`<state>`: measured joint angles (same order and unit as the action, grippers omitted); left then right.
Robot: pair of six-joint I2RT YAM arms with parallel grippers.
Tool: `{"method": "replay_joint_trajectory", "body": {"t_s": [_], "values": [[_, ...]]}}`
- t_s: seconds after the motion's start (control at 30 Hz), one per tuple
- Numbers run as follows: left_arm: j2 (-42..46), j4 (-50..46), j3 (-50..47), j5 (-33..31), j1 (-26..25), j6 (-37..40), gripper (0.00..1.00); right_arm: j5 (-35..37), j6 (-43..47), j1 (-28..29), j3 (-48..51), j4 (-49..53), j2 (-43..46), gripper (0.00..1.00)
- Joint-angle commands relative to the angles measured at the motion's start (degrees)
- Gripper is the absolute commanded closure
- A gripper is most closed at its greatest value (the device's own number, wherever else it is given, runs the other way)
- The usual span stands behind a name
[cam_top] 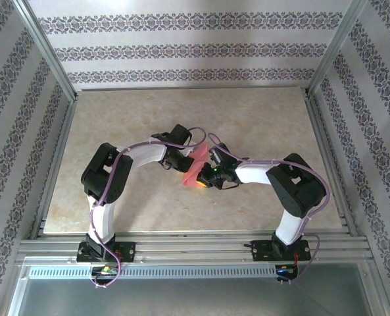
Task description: Fold a paper plane with a square sheet of paper (pick it up from the middle)
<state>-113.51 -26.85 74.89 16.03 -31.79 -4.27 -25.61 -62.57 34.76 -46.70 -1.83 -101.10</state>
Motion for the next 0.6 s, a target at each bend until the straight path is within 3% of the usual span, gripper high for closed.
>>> {"method": "replay_joint_trajectory", "body": {"t_s": [0.0,0.4,0.57], "values": [[2.05,-2.67,-1.06,0.41,0.67,0.8,0.99,-0.13,0.97,0.96,-0.32,2.52,-1.64,0.93],[1.01,-2.65,-1.03,-0.02,0.67,0.76,0.99,-0.57,1.06,0.85,-0.67,2.16,-0.75,0.92],[1.01,-2.88,-1.06,-1.3,0.75,-0.27,0.99,-1.73,1.01,-0.21,-0.44,-1.19,4.61,0.85]]}}
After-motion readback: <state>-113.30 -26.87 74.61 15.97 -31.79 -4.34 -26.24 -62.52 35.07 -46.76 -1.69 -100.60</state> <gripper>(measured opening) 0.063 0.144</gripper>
